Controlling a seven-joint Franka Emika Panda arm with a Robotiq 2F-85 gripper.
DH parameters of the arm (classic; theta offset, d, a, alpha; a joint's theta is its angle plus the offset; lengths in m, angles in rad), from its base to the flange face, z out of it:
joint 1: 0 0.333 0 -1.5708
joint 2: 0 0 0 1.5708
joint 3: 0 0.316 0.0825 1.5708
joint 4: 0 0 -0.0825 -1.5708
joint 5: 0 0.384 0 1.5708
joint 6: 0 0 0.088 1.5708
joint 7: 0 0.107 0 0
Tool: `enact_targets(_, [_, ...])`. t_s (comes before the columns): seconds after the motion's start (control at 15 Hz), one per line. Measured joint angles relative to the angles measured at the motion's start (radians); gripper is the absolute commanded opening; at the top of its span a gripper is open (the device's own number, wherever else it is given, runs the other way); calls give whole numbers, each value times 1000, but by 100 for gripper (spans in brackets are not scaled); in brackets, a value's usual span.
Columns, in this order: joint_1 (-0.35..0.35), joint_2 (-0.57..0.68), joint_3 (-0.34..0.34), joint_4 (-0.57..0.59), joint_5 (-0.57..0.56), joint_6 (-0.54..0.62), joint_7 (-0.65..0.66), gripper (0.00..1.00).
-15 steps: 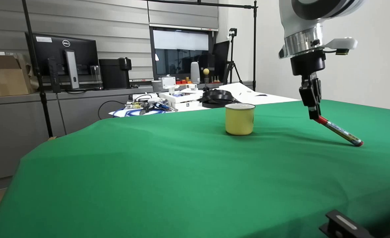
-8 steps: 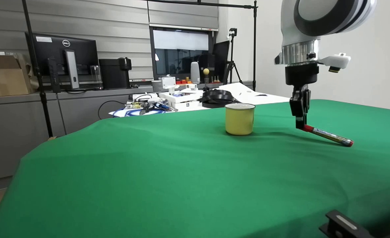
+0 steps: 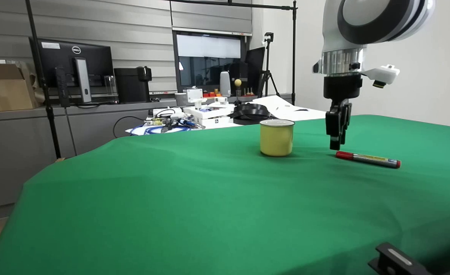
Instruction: Take the pen out of the cup and put it on the table
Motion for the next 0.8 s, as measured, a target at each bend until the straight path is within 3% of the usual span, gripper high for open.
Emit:
enact_targets(0.13, [-1, -41, 4, -1, 17, -17, -4, 93])
enact_targets(0.27, [0, -95, 6, -4, 27, -40, -6, 100])
enact_targets(0.53, [1, -201, 12, -22, 41, -92, -17, 100])
enact_targets(0.8, [2, -202, 13, -25, 44, -92, -21, 100])
